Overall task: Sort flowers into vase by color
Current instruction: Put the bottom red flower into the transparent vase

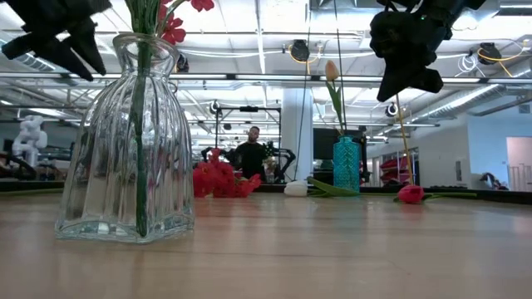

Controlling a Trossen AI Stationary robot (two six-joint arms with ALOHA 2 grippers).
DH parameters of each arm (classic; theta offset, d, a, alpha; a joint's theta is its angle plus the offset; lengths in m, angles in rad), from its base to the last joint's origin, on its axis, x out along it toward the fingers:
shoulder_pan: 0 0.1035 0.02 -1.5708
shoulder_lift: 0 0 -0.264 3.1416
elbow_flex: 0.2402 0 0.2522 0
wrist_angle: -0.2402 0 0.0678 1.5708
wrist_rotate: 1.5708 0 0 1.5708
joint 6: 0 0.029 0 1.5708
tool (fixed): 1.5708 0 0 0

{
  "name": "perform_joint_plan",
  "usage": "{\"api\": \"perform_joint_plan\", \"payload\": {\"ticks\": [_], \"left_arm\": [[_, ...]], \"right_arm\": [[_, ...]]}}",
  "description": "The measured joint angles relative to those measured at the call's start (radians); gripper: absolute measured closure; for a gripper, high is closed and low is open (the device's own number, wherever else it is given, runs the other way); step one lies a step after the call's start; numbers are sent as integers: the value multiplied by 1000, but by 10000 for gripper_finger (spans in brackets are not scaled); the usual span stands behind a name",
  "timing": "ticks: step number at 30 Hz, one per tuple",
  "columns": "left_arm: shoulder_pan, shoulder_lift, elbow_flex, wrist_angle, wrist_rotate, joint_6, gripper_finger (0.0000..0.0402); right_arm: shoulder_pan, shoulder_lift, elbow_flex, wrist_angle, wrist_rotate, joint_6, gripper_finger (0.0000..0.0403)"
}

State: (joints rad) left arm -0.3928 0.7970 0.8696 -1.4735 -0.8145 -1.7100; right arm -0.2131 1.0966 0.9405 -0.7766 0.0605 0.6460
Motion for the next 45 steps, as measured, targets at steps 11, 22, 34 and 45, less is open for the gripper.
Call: {"api": "perform_joint_plan", "payload": {"ticks": [11, 22, 34, 45], "left_arm": [[525, 57, 1, 372, 289, 618, 256], [853, 339, 1, 643, 758, 1219, 295], [853, 667, 1, 663, 828, 1436, 332], [853, 748, 1, 750, 876, 1437, 332]], "right_arm": [[0, 82, 0, 45, -15, 1, 403], [0, 212, 0, 72, -137, 5, 403], [0, 168, 0, 70, -170, 49, 403], [0, 161, 0, 69, -167, 50, 403]]}}
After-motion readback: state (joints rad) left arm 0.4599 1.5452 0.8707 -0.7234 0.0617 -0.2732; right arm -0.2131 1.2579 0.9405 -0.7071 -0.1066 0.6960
